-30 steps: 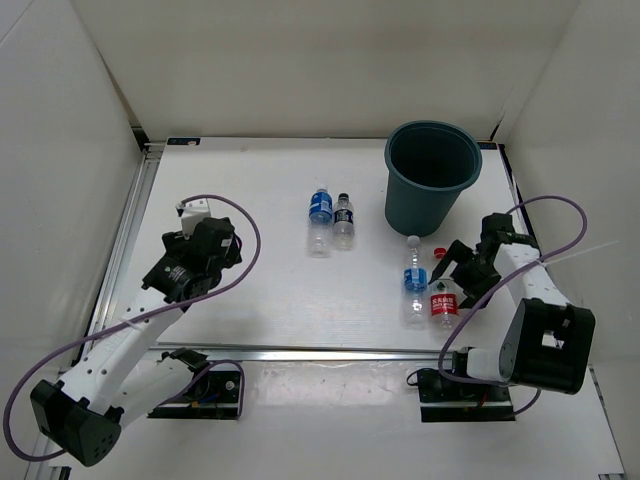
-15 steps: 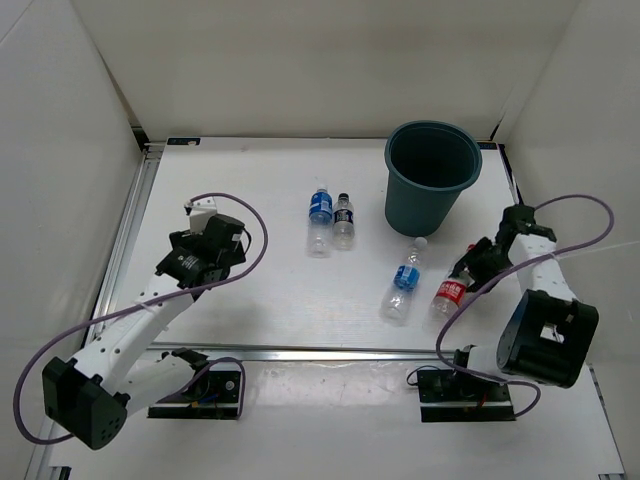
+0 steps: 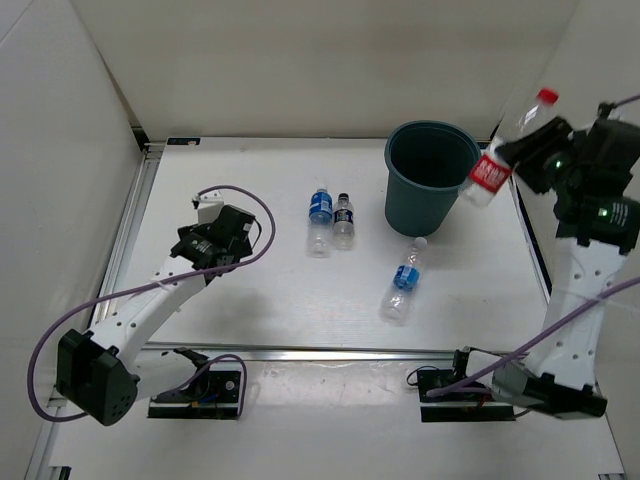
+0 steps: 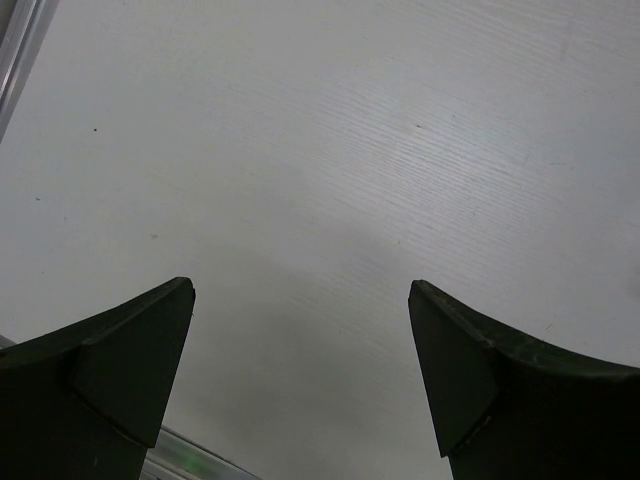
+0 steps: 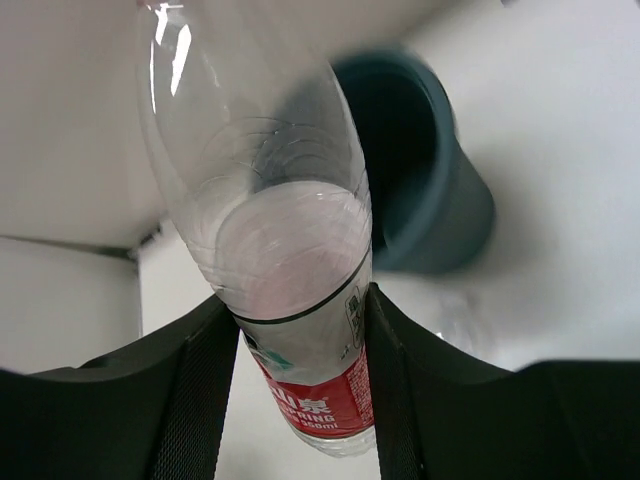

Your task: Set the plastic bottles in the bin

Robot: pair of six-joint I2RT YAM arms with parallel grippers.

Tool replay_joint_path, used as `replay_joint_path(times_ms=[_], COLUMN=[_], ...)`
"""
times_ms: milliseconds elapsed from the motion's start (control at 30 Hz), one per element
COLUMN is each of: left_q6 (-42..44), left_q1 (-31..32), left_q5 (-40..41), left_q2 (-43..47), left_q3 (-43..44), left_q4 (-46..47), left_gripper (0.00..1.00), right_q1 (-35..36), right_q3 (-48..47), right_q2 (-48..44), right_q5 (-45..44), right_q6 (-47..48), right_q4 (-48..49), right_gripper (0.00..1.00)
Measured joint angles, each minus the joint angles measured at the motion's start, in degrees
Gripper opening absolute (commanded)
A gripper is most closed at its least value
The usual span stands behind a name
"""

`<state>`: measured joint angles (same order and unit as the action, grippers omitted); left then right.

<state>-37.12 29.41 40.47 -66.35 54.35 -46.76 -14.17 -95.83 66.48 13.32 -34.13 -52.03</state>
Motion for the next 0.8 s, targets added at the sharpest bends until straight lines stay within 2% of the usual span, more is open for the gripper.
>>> replay_joint_path(times_ms=[67,167,200,300,400,500,533,600,800], left_q6=[-0.07,-0.15,-0.02,1.01,2.86,4.13,4.28,4.39,4.98], left_q1=[0.00,0.00,0.00,-0.04,-0.07,-0.04,-0.04,-0.04,-0.07], left_q5=[-0.04,-0.57,-0.74,-2.27,-4.24,-5.07,-5.11,-5.14,-5.14], left_q2=[-0.76,-1.53,-1.77,-2.73,-5.49,-8.35,-9.01,-9.70,-11.39], left_q3=[0.61,1.55,1.92,3.13,5.51,7.48,7.74,8.11,11.39], left_q4=[0.00,-0.09,-0.17,-0.26,-0.72,-0.74,-0.83,-1.22,-1.25], left_gripper=[1.00,1.00,1.00,1.00,1.00,1.00,1.00,1.00,1.00], right_q1=[0.74,3.21,4.07,6.67,8.50,10.05,10.78,11.96,16.39], right_q3=[-5.55,-17.62,-21.99,-33.03,-34.34,-30.82,-29.03,-26.38,-17.86], right_q2=[4.52,17.49,21.77,36.46,44.74,47.06,47.04,46.31,36.41], right_q5=[0.09,-1.31,-1.64,-3.08,-3.74,-3.76,-3.89,-4.44,-8.81], right_q6=[-0.35,-0.22,0.02,1.44,2.60,3.54,4.24,5.35,7.80], right_q4=[4.79,9.29,10.97,14.67,14.64,13.94,13.42,13.11,11.78], right_gripper=[0.17,0.17,0.23,0.28,0.32,0.62,0.80,1.00,1.00])
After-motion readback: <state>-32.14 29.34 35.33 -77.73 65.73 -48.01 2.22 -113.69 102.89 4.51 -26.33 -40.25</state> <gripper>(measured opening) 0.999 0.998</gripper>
